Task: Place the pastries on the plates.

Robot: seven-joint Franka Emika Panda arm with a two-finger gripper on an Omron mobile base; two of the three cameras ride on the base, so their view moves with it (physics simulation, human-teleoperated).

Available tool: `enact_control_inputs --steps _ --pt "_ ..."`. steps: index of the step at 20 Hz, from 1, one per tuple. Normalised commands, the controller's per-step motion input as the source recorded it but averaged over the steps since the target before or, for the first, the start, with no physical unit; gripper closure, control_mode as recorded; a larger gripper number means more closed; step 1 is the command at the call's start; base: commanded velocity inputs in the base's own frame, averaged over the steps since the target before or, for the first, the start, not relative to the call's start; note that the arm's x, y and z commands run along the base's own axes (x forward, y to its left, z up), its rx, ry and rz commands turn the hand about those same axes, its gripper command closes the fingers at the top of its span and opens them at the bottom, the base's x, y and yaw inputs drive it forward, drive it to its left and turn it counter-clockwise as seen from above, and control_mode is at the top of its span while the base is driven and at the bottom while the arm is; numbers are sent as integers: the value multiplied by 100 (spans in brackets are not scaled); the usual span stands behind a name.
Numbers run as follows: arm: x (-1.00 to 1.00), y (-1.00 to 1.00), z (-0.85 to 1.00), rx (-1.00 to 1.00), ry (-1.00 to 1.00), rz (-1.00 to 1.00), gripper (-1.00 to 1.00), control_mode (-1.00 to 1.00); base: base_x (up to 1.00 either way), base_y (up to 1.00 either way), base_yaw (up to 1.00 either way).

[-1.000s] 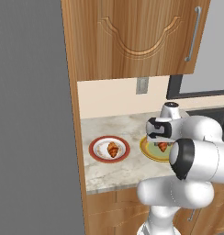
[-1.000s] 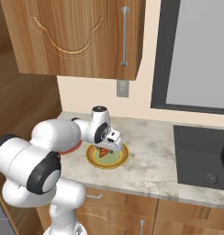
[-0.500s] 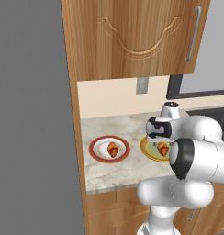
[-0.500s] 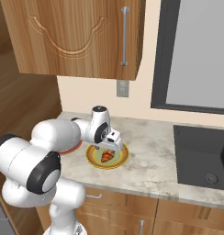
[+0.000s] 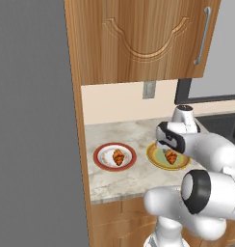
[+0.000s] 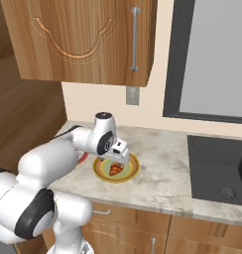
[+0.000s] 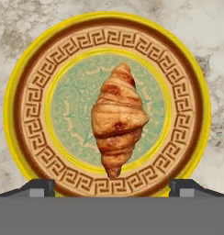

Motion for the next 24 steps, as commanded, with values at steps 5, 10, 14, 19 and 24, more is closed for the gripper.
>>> enact_control_inputs --steps 5,10,14,19,24 --pt "-57 25 32 0 0 0 -100 -100 0 0 0" --pt "-42 46 15 0 1 0 -100 -100 0 0 0" --pt "-33 56 2 0 0 1 -100 -100 0 0 0" --pt "-20 69 0 0 0 7 -100 -100 0 0 0" --pt "-32 22 0 0 0 12 -100 -100 0 0 0"
